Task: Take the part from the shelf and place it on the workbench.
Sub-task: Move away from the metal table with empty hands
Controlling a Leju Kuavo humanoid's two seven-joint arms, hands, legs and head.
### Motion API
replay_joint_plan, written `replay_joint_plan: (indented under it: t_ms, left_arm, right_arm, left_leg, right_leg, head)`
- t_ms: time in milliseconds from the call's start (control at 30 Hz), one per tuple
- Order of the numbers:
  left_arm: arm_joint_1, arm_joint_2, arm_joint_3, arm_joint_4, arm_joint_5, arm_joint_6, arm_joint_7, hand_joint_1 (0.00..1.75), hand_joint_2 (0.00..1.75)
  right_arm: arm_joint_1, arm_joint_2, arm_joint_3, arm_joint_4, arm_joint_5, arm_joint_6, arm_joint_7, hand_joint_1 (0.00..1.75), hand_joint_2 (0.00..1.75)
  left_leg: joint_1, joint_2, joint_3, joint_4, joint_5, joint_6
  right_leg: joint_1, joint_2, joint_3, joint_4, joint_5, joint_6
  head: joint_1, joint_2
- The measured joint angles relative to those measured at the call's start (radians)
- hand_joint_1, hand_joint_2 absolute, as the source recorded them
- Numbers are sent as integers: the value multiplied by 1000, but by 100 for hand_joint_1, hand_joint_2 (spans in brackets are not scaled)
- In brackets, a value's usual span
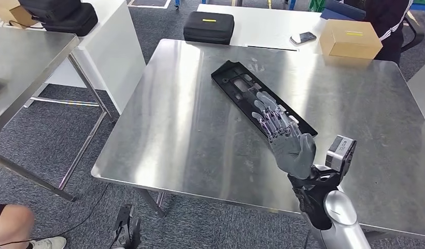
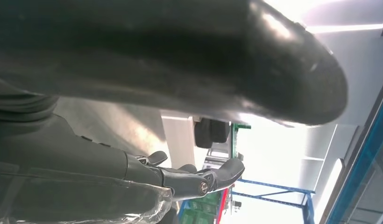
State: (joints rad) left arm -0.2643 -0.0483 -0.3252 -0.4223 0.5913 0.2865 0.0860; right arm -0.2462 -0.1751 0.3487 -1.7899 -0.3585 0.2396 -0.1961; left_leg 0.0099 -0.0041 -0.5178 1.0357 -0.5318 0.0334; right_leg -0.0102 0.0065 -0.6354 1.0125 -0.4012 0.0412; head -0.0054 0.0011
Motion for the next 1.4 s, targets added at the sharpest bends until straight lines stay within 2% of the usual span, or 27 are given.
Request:
replay_joint_plan:
  t_ms: [33,100,133,200,267,300,333,400,467,567,600,667,700,767,800,833,867,900,967,1033,1067,1167,1233,1300,1333,1367,1400]
  left_arm:
    - [0,0,1,-2,-2,0,0,0,0]
    - [2,-1,4,-4,-5,0,0,0,0]
    - [3,-1,4,-5,-6,0,1,0,0]
    - [4,0,6,-7,-7,0,1,0,0]
    - [7,1,6,-9,-7,0,1,0,0]
    - [9,1,7,-9,-7,0,1,0,0]
    - [10,1,7,-9,-7,0,1,0,0]
    - [13,1,7,-10,-7,0,1,0,0]
    - [14,1,7,-10,-7,0,1,0,0]
    - [15,1,8,-14,-7,0,0,0,0]
    - [16,2,9,-15,-7,0,0,0,0]
    - [18,4,10,-16,-7,0,1,0,0]
    - [19,4,10,-16,-7,0,1,0,0]
    - [20,6,10,-16,-7,0,1,0,0]
    - [21,6,11,-16,-8,0,1,0,0]
    - [22,6,11,-16,-10,0,1,0,0]
    - [23,6,11,-16,-13,0,1,0,0]
    - [24,6,11,-16,-15,0,1,0,0]
    - [25,8,12,-18,-19,0,1,0,0]
    - [25,10,14,-21,-24,0,2,0,0]
    - [26,11,16,-23,-27,0,2,0,0]
    - [32,11,22,-26,-32,0,4,0,0]
    - [36,13,24,-28,-36,-1,6,0,0]
    - [40,15,26,-30,-39,-2,7,0,0]
    - [43,16,27,-30,-42,-4,7,0,0]
    - [46,16,27,-30,-46,-4,7,0,0]
    - [49,16,28,-30,-50,-5,8,0,0]
  right_arm:
    - [4,0,-4,-2,0,0,0,0,0]
    - [17,1,-13,-6,0,-2,-1,0,0]
    - [25,1,-19,-8,0,-3,-2,0,0]
    - [40,0,-32,-11,0,-5,-4,0,0]
    - [53,0,-41,-12,0,-8,-7,0,0]
    - [58,0,-44,-13,0,-9,-8,0,0]
    - [63,0,-46,-13,0,-10,-8,0,0]
    - [68,0,-49,-13,0,-11,-8,0,0]
    - [68,0,-51,-13,0,-12,-8,0,0]
    - [69,0,-57,-17,0,-12,-9,0,0]
    - [70,0,-58,-18,0,-12,-10,0,0]
    - [71,0,-59,-19,0,-12,-10,0,0]
    - [71,0,-59,-19,0,-12,-10,0,0]
    - [72,1,-59,-19,0,-12,-10,0,0]
    - [73,1,-59,-19,0,-13,-10,0,0]
    - [76,1,-59,-19,0,-15,-10,0,0]
    - [80,1,-62,-19,1,-20,-11,0,0]
    - [86,1,-65,-19,3,-25,-11,0,0]
    - [101,-1,-76,-19,10,-35,-14,0,0]
    - [117,-4,-89,-19,19,-43,-16,0,0]
    - [126,-6,-96,-20,23,-48,-17,0,0]
    - [161,-11,-119,-21,30,-66,-19,0,0]
    - [192,-14,-140,-23,32,-78,-20,0,0]
    - [219,-17,-166,-26,32,-87,-24,0,0]
    - [232,-17,-179,-29,32,-91,-26,0,0]
    - [245,-17,-191,-32,32,-94,-28,0,0]
    - [257,-16,-203,-37,32,-96,-29,0,0]
  left_leg:
    - [-5,0,9,-19,-2,2]
    - [-8,1,1,-29,15,11]
    - [-7,2,-5,-34,27,20]
    - [-4,6,-24,-43,53,32]
    - [-5,8,-54,-42,76,36]
    - [-6,9,-69,-42,87,35]
    - [-6,10,-84,-41,98,34]
    - [-6,12,-105,-40,114,31]
    - [-5,12,-114,-39,121,29]
    - [-11,12,-132,-32,148,11]
    - [-13,12,-136,-31,158,4]
    - [-10,10,-145,-23,151,-6]
    - [-8,8,-156,-2,122,-11]
    - [-4,6,-189,100,23,-21]
    - [-3,6,-205,167,-21,-25]
    - [-2,6,-215,225,-43,-28]
    - [0,6,-212,258,-43,-29]
    - [1,6,-192,255,-23,-29]
    - [3,5,-104,154,23,-25]
    - [0,2,-12,22,23,-17]
    - [-3,0,11,-15,15,-12]
    - [-8,1,5,-36,27,10]
    - [-6,5,-16,-43,53,30]
    - [-7,6,-45,-43,77,39]
    - [-9,7,-62,-43,89,39]
    - [-9,8,-78,-42,101,39]
    - [-10,9,-94,-41,113,38]
  right_leg:
    - [0,-1,-1,-2,6,8]
    - [-2,-4,-4,-5,16,22]
    - [-2,-4,-11,2,5,25]
    - [-2,-5,-41,74,-61,18]
    - [-3,-5,-79,210,-143,15]
    - [-3,-5,-86,265,-161,21]
    - [-4,-5,-78,290,-159,32]
    - [-6,-5,-36,267,-128,52]
    - [-7,-5,5,213,-106,60]
    - [0,-3,141,10,-121,39]
    - [3,-3,168,-36,-128,27]
    - [-6,-5,152,-33,-114,6]
    - [-10,-7,143,-33,-104,-7]
    - [-11,-9,121,-32,-80,-25]
    - [-10,-10,107,-31,-69,-28]
    - [-9,-10,92,-30,-58,-28]
    - [-8,-10,78,-28,-48,-26]
    - [-8,-10,65,-25,-40,-23]
    - [-8,-10,44,-18,-26,-14]
    - [-5,-11,30,-12,-15,-1]
    - [-4,-11,27,-11,-8,7]
    - [-5,-12,17,-12,4,27]
    - [-4,-11,-10,40,-51,23]
    - [-5,-10,-49,161,-139,14]
    - [-5,-9,-61,225,-167,17]
    - [-5,-9,-62,268,-175,24]
    - [-5,-9,-47,281,-166,36]
  head:
    - [0,0]
    - [-1,0]
    - [0,0]
    - [3,0]
    - [6,0]
    - [6,0]
    - [7,0]
    - [7,0]
    - [7,0]
    - [5,0]
    - [4,0]
    - [3,0]
    - [2,0]
    - [-1,0]
    - [-3,0]
    - [-3,0]
    - [-3,0]
    - [-3,0]
    - [-4,0]
    - [-3,0]
    - [-2,0]
    - [0,0]
    - [3,0]
    - [7,0]
    - [8,0]
    - [8,0]
    - [8,0]
